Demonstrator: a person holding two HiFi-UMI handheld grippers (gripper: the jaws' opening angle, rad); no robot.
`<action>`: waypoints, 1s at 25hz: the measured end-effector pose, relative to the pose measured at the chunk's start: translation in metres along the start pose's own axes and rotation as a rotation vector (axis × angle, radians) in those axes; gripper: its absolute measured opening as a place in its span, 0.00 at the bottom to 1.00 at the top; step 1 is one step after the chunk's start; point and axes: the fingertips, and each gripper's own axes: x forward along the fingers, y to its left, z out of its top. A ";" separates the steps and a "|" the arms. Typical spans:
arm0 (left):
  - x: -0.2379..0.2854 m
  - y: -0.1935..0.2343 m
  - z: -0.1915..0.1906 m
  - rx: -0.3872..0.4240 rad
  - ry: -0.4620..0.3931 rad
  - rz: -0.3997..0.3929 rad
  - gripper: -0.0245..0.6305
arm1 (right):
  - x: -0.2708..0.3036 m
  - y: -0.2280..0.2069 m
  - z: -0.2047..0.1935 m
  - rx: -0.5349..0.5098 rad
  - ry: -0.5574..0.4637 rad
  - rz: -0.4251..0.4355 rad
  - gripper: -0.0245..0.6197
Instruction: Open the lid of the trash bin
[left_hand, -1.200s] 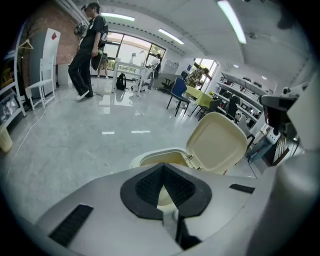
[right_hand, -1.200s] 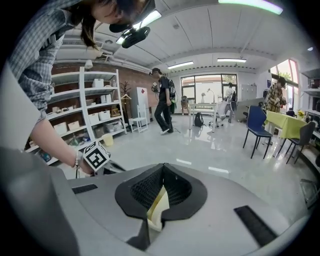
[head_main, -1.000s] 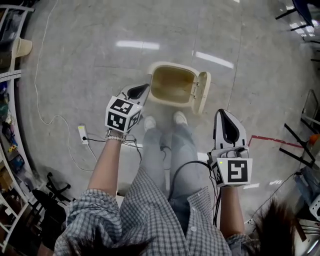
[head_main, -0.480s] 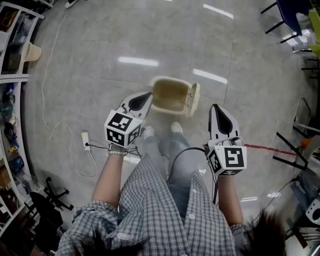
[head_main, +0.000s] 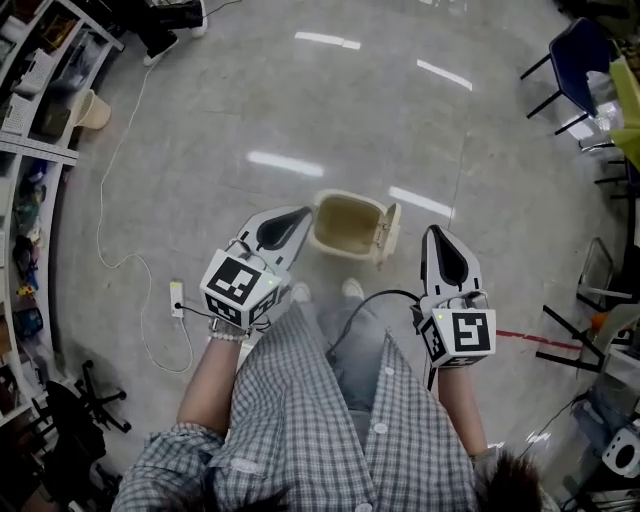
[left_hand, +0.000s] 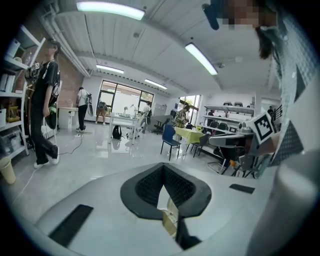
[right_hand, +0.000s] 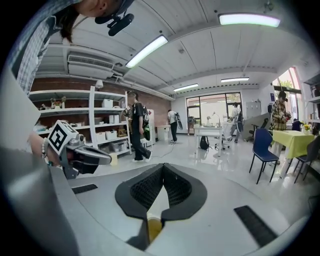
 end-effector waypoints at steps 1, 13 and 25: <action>-0.005 0.000 0.008 0.012 -0.017 0.006 0.04 | 0.000 0.002 0.007 -0.007 -0.010 0.002 0.06; -0.068 0.006 0.063 0.041 -0.167 0.134 0.04 | 0.003 0.023 0.065 -0.059 -0.122 0.042 0.07; -0.079 0.003 0.070 0.059 -0.179 0.152 0.04 | 0.004 0.032 0.071 -0.055 -0.124 0.061 0.06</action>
